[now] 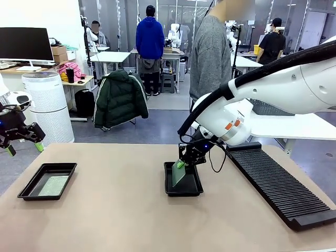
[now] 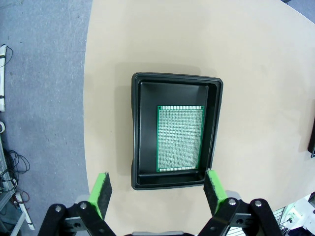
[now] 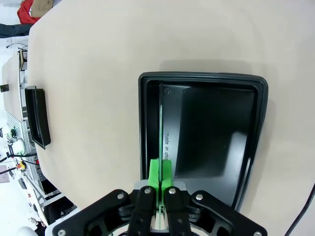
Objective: Inspect and transfer BCBs to ESD trays.
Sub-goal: Pick up the Blank PCB from the PCB Rack and place it in the right ESD tray.
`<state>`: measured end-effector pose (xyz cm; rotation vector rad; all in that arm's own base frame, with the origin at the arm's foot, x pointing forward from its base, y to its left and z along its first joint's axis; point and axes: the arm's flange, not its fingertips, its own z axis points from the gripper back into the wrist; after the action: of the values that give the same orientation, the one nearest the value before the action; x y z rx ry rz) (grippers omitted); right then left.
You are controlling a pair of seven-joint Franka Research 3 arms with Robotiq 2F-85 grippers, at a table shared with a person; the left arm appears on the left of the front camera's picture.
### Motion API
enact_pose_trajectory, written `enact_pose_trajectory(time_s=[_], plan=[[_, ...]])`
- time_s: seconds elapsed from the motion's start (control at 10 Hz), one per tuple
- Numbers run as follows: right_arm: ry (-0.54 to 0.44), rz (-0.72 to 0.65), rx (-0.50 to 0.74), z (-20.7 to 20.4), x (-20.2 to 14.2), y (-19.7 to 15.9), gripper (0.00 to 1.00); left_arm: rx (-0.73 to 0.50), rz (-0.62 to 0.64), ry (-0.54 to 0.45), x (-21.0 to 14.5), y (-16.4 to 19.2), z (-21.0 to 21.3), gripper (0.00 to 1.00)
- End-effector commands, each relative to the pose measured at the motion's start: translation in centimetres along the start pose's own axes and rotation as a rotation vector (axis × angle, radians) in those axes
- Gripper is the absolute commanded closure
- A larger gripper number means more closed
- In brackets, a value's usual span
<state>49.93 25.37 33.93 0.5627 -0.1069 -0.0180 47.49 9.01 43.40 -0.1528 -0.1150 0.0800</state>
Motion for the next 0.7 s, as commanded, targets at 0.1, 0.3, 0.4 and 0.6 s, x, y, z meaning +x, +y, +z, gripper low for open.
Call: enact_pose_trajectory(time_s=[0.1, 0.3, 0.4, 0.6], plan=[[0.006, -0.009, -0.024, -0.75, 1.24, 0.57, 0.98, -0.010, -0.018, -0.014, -0.10, 0.21, -0.27, 0.00], [0.022, -0.022, -0.025, -1.02, 1.68, 0.41, 0.98, -0.010, -0.018, -0.014, -0.10, 0.21, -0.27, 0.00], [0.028, -0.031, -0.021, -1.21, 1.84, 0.14, 0.98, -0.010, -0.018, -0.014, -0.10, 0.21, -0.27, 0.00], [0.032, -0.052, -0.015, -1.41, 1.92, -0.23, 0.98, -0.010, -0.018, -0.014, -0.10, 0.21, -0.27, 0.00]])
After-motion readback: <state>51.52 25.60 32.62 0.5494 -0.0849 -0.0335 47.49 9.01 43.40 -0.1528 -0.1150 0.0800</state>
